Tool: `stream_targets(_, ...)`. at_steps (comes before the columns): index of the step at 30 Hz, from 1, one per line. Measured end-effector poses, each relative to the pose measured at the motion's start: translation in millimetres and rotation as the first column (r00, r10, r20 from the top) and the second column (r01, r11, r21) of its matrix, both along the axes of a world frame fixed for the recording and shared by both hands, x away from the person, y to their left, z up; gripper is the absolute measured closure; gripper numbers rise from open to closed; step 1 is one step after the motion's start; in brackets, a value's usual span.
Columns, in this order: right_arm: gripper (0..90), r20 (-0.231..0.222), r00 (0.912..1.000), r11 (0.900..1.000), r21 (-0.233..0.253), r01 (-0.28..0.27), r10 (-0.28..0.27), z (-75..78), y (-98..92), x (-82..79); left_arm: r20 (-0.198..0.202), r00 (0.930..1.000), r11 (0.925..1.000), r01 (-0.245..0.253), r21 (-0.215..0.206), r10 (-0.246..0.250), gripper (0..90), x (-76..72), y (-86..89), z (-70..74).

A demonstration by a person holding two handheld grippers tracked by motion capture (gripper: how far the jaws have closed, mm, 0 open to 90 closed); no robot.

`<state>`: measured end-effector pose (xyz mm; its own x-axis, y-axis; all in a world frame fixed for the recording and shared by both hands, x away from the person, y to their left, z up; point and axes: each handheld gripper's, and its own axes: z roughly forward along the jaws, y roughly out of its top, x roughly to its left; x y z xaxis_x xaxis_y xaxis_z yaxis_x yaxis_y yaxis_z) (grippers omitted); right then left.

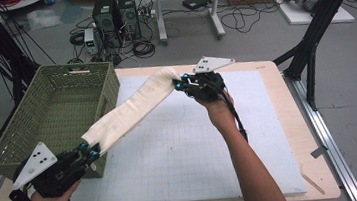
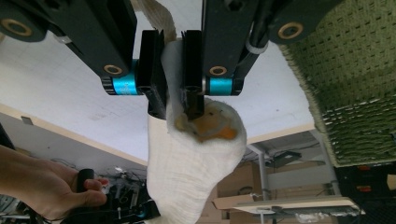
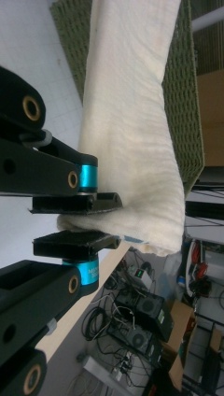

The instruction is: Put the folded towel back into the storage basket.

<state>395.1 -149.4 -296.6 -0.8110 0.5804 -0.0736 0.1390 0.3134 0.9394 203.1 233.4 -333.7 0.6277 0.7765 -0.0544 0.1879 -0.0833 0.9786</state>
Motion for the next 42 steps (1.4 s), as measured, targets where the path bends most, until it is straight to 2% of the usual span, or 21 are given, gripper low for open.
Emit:
stream_targets(12, 81.3, -0.005, 0.9991, 0.999, -0.009, -0.042, 0.042, 6.8, 44.6, 20.4, 0.026, 0.9976, 0.9979, -0.064, -0.013, 0.064, 81.3, -9.4, 27.4, 5.5)
stream_targets(13, 81.3, -0.005, 0.9987, 0.999, -0.013, -0.051, 0.051, 7.2, 53.5, 24.7, 0.026, 0.9972, 0.9974, -0.07, -0.015, 0.071, 81.4, -9.9, 29.7, 5.8)
stream_targets(23, 81.2, -0.016, 0.9974, 0.997, -0.002, -0.071, 0.071, 9.2, 93.1, 44.4, 0.041, 0.9902, 0.991, -0.133, -0.02, 0.133, 81.4, -9.2, 53.4, 9.0)
stream_targets(25, 81.2, -0.017, 0.9971, 0.997, -0.003, -0.075, 0.074, 9.6, 100.5, 47.7, 0.051, 0.9856, 0.9868, -0.16, -0.022, 0.161, 81.4, -10.7, 57.4, 10.1)
stream_targets(27, 81.1, -0.017, 0.9969, 0.997, -0.003, -0.076, 0.076, 9.7, 104.1, 49.4, 0.052, 0.9842, 0.9855, -0.168, -0.021, 0.169, 81.4, -11.3, 58.6, 10.3)
stream_targets(31, 81.1, -0.015, 0.9969, 0.997, -0.01, -0.077, 0.077, 11.3, 120.0, 55.6, 0.069, 0.9743, 0.9767, -0.214, -0.021, 0.215, 81.4, -12.3, 62.9, 10.2)
stream_targets(34, 81.1, -0.012, 0.9968, 0.997, -0.017, -0.079, 0.079, 12.5, 131.1, 60.5, 0.071, 0.9693, 0.9718, -0.236, -0.005, 0.235, 81.4, -11.4, 67.5, 12.8)
stream_targets(36, 81.1, -0.014, 0.9957, 0.995, -0.026, -0.091, 0.091, 14.9, 143.0, 65.5, 0.07, 0.9625, 0.9649, -0.262, -0.004, 0.262, 81.4, -12.1, 74.0, 13.9)
stream_targets(42, 81.1, -0.017, 0.9937, 0.993, -0.042, -0.111, 0.111, 17.4, 169.7, 72.7, 0.055, 0.9547, 0.9563, -0.292, -0.014, 0.292, 81.3, -13.5, 86.0, 11.3)
